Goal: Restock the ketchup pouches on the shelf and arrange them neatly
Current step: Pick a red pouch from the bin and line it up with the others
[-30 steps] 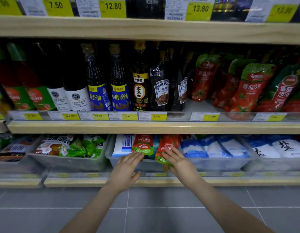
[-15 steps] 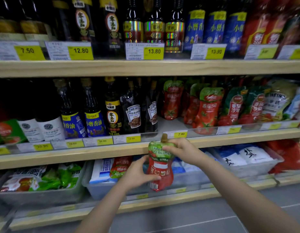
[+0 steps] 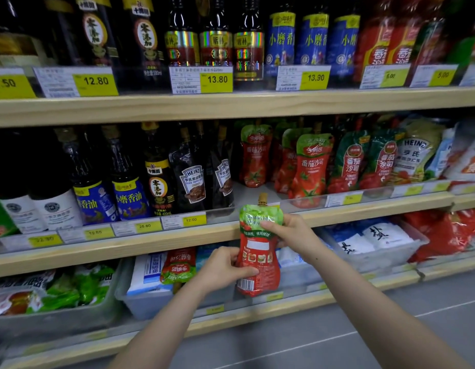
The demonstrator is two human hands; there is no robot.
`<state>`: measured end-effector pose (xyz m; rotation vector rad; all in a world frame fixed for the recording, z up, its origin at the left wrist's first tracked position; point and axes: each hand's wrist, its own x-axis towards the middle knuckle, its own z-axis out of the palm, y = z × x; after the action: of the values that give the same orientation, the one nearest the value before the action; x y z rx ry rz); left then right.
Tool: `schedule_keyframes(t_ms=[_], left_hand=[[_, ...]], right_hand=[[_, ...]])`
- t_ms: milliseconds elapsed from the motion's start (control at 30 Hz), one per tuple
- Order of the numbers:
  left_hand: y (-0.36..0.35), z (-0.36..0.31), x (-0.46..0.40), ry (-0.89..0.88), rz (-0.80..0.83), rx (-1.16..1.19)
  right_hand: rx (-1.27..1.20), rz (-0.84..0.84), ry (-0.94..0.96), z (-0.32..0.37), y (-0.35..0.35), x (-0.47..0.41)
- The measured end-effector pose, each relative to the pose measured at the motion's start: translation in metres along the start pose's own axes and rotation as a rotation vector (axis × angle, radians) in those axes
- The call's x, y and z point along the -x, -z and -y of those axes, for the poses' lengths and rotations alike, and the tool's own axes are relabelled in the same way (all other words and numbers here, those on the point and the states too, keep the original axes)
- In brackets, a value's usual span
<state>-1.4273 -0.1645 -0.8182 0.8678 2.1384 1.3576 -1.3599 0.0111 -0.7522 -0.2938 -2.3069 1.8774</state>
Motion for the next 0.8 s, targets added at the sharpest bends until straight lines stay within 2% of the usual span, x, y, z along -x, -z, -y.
schedule_keyframes(t_ms=[167,267,333,500,600,800], left_hand=[[-0.017,-0.026,-0.01,-0.085,-0.142,0.096],[-0.015,-0.036,-0.019,-0.083,-0.183,0.166],[-0.015,-0.041,-0.024,-0.06,-0.23,0.233],[-0.026,-0.067,-0.039,-0.023,-0.382,0.338],[-0.036,-0.084,-0.049,0.0,-0.447,0.324],[-0.056,-0.104,-0.056,0.004,-0.488,0.358]], right_hand=[[0.109,-0.19,0.106,0.018,0.007,-0.001],[0.059,-0.099,0.138,0.031,0.015,0.004],[0.012,-0.077,0.126,0.032,0.028,0.012],[0.014,-0.381,-0.054,-0.001,0.043,0.045],[-0.059,-0.353,-0.129,-0.014,0.036,0.056],[-0.282,-0.391,-0.063,-0.018,0.033,0.057]])
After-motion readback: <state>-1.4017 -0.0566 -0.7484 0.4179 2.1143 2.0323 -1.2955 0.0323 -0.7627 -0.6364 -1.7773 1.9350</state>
